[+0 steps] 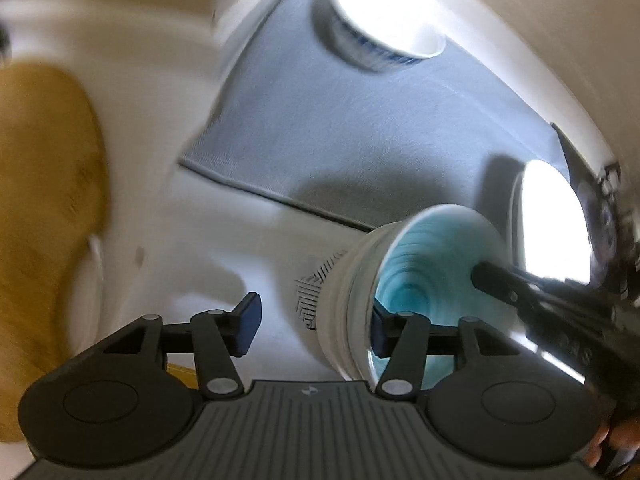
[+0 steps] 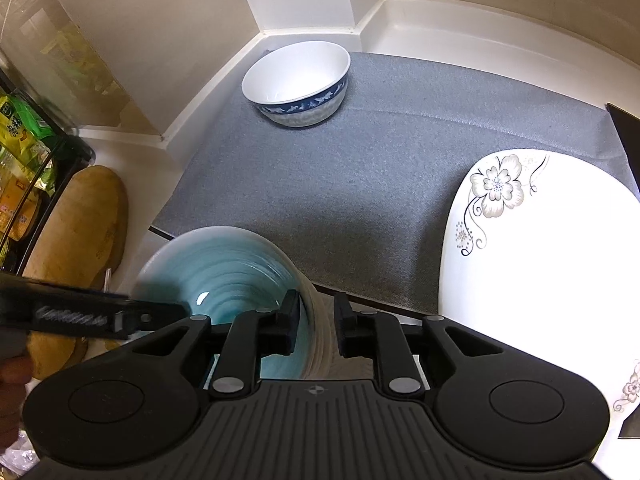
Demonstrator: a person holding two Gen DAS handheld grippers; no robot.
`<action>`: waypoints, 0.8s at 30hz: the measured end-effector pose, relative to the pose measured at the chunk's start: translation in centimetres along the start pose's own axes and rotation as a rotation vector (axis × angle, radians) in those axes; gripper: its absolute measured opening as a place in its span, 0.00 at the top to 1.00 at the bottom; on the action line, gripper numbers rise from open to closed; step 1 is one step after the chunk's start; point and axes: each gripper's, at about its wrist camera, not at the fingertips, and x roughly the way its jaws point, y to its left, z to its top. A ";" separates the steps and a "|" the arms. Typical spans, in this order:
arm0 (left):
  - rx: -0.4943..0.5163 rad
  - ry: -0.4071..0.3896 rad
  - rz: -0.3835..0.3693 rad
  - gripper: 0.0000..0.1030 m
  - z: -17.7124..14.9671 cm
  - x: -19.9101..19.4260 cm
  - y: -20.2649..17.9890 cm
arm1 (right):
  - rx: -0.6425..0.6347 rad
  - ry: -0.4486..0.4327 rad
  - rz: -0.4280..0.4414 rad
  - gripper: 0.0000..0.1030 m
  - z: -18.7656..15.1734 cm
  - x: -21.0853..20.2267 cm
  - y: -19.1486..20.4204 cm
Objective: Organize plates and bowls
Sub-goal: 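Lower the blue swirl bowl into the cream bowl stack and open the left gripper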
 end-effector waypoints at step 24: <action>-0.025 0.033 -0.029 0.19 -0.8 1.4 0.2 | 0.185 0.172 0.066 0.65 1.4 2.5 -2.4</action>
